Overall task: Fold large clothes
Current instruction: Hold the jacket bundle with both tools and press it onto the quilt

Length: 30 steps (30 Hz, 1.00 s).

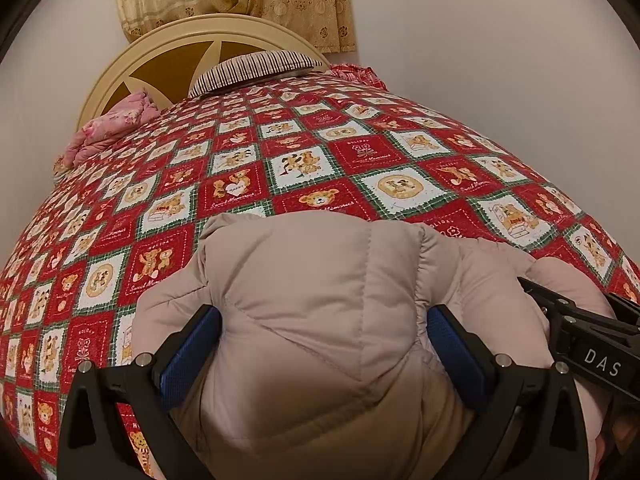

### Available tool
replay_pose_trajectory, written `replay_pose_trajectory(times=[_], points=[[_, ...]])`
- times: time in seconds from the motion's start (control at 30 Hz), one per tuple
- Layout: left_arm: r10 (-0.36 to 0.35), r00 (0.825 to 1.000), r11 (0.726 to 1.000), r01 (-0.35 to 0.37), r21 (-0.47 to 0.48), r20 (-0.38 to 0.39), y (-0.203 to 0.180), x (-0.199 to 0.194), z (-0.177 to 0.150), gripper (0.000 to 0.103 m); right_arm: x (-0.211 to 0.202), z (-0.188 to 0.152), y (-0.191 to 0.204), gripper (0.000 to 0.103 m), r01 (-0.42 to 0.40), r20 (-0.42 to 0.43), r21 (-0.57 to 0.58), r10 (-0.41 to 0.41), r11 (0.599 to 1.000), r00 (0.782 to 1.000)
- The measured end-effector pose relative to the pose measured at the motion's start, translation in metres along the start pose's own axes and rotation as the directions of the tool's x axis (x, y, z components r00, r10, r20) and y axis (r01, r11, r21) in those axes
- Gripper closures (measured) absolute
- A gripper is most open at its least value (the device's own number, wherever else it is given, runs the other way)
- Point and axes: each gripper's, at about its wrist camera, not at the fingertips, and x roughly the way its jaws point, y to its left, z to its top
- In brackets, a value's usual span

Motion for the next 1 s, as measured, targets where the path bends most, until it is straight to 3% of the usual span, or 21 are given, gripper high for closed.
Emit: replay_pose_trajectory(times=[1.0], points=[[0.005, 1.0, 1.0, -0.005, 0.002, -0.005, 0.0053, -0.0008, -0.0005, 0.001, 0.0062, 0.0017, 0.0051, 0.033, 0.044, -0.01, -0.032, -0.044, 0.999, 0.999]])
